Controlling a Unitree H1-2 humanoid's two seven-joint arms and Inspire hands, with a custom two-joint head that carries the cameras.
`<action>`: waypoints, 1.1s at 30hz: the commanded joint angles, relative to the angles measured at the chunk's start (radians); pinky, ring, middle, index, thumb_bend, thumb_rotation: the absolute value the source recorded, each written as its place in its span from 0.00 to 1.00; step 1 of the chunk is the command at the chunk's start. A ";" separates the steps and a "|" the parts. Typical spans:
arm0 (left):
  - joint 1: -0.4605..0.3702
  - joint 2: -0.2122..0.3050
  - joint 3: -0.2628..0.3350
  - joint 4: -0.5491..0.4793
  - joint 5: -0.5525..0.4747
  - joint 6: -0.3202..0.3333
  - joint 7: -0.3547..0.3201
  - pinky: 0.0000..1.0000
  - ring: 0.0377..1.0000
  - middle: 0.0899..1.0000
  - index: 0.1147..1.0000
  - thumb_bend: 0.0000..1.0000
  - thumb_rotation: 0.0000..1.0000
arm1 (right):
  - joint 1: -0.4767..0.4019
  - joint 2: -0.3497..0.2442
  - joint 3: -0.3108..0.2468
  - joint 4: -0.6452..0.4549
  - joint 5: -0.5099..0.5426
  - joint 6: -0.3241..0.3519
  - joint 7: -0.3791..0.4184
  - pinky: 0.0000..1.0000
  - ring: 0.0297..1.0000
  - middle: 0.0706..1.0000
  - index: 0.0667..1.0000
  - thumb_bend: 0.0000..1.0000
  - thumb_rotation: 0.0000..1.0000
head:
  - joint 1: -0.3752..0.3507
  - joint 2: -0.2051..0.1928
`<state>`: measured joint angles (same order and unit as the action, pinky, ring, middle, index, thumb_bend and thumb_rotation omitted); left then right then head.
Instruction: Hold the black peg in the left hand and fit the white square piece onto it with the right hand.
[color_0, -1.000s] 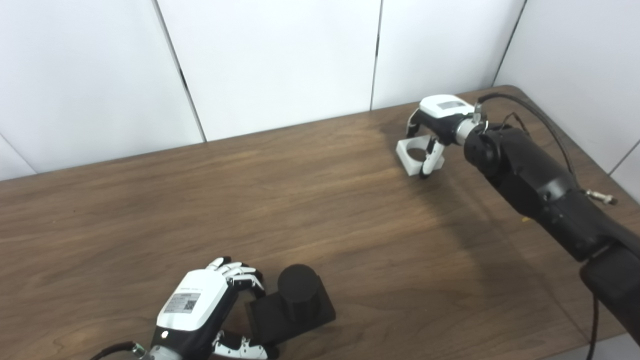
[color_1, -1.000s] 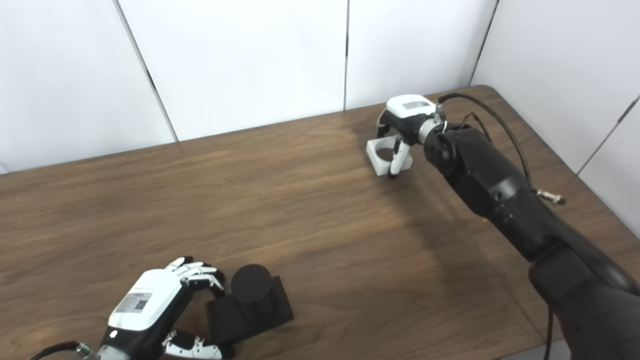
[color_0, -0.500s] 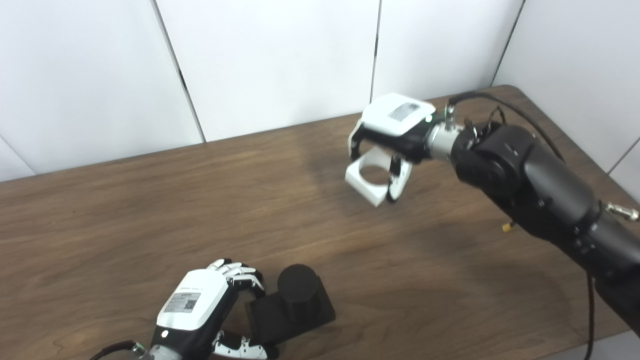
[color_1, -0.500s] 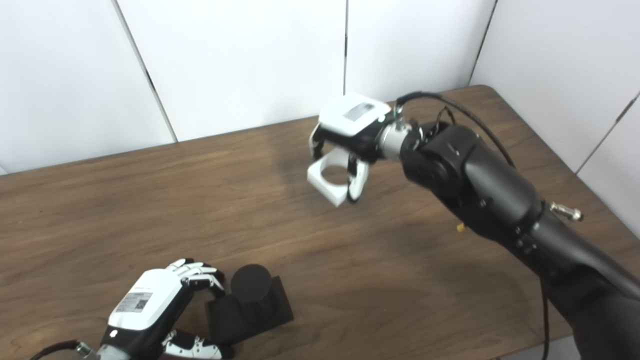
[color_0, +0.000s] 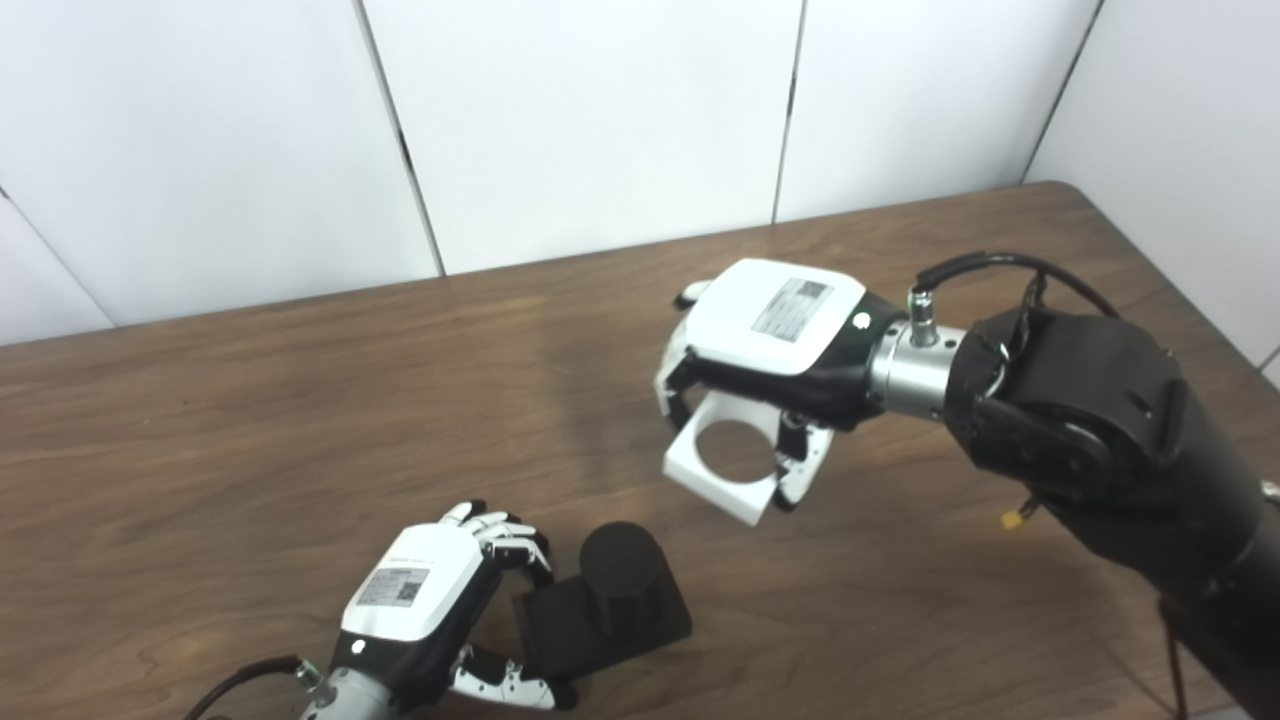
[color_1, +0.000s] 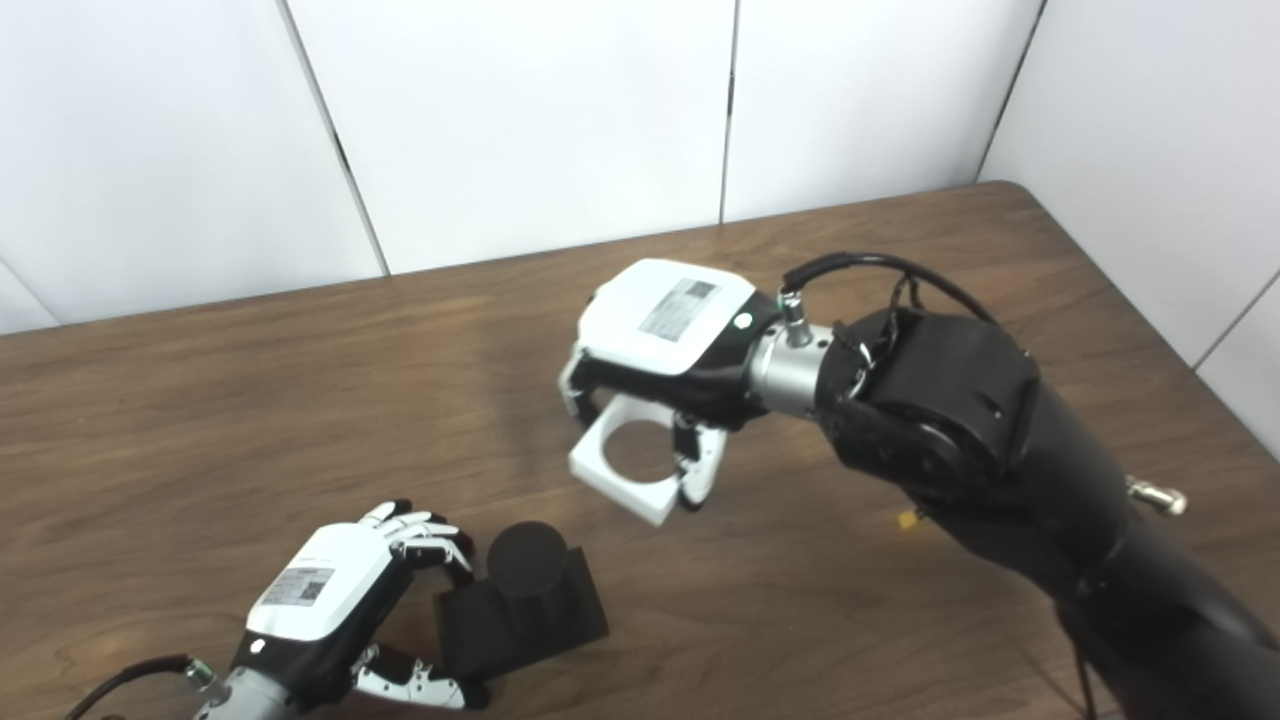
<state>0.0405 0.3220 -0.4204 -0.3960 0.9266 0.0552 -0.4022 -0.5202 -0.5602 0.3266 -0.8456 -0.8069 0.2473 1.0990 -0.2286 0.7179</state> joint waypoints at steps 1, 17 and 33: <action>0.010 0.007 -0.019 0.023 0.047 0.023 -0.055 0.95 0.86 0.77 0.42 0.51 0.05 | -0.048 0.016 -0.024 -0.026 0.006 0.006 0.007 0.89 0.77 0.70 0.45 0.52 0.13 | 0.006 0.003; 0.008 -0.022 -0.029 0.005 0.071 0.052 -0.087 0.96 0.87 0.77 0.42 0.51 0.05 | -0.040 0.109 0.000 -0.008 0.006 -0.058 0.035 0.92 0.80 0.74 0.45 0.52 0.14 | 0.062 0.015; 0.013 -0.035 -0.027 0.004 0.060 0.052 -0.076 0.97 0.87 0.77 0.42 0.51 0.05 | 0.068 0.125 0.025 0.055 -0.002 -0.130 0.002 0.92 0.84 0.75 0.45 0.52 0.14 | 0.067 0.027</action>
<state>0.0426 0.2810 -0.4312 -0.4178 0.9799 0.1057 -0.4407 -0.4244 -0.4385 0.3609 -0.7896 -0.7985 0.1416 1.1277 -0.1611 0.7440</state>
